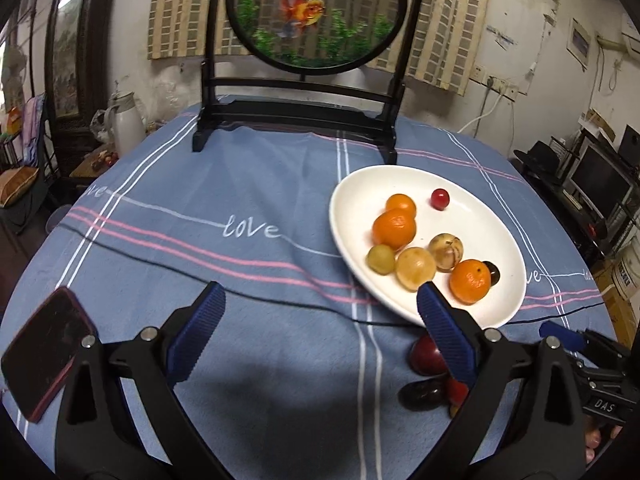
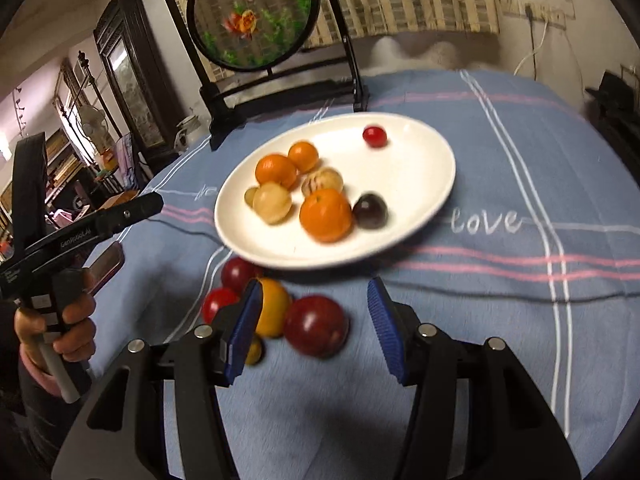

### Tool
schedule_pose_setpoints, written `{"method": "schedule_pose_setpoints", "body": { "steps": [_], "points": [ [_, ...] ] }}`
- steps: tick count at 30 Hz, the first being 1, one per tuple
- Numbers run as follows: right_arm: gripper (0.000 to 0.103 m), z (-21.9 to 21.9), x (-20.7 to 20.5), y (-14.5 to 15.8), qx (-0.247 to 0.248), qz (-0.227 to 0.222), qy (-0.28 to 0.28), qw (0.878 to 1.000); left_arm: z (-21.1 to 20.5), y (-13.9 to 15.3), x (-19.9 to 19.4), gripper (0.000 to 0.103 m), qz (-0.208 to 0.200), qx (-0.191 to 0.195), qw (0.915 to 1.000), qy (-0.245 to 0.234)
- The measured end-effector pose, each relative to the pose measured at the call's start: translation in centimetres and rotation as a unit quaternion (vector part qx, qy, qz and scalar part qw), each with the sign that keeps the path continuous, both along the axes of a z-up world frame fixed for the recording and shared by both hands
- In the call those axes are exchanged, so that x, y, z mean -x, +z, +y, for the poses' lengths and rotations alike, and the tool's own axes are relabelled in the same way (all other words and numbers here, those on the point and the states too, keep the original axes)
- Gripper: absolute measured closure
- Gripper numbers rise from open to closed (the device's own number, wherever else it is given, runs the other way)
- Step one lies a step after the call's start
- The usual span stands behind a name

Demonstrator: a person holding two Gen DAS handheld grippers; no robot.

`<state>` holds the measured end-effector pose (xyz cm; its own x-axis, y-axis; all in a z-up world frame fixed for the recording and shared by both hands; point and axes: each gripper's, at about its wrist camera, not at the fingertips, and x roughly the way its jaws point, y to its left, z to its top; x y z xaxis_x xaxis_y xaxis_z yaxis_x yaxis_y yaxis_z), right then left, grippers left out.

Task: Organize fruits
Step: 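Grasp the large red plum with the right tool while the left tool grasps a red tomato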

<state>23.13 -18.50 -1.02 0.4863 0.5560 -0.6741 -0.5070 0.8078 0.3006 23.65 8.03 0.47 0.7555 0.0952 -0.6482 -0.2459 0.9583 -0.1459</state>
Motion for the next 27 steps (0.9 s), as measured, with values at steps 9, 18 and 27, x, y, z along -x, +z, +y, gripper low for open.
{"method": "schedule_pose_setpoints", "body": {
  "steps": [9, 18, 27],
  "points": [
    [0.06, 1.8, 1.2, -1.4, 0.081, -0.005, 0.021, 0.996, -1.0, -0.6, 0.2, 0.005, 0.011, -0.019, 0.9998, 0.0],
    [0.06, 3.0, 0.6, -2.4, 0.103, -0.015, 0.031, 0.994, -1.3, -0.2, 0.8, 0.005, 0.004, -0.007, 0.9998, -0.016],
    [0.06, 3.3, -0.3, -2.8, 0.102, -0.02, 0.021, 0.994, -1.5, -0.2, 1.0, 0.005, 0.001, -0.006, 0.9998, -0.017]
  ]
}}
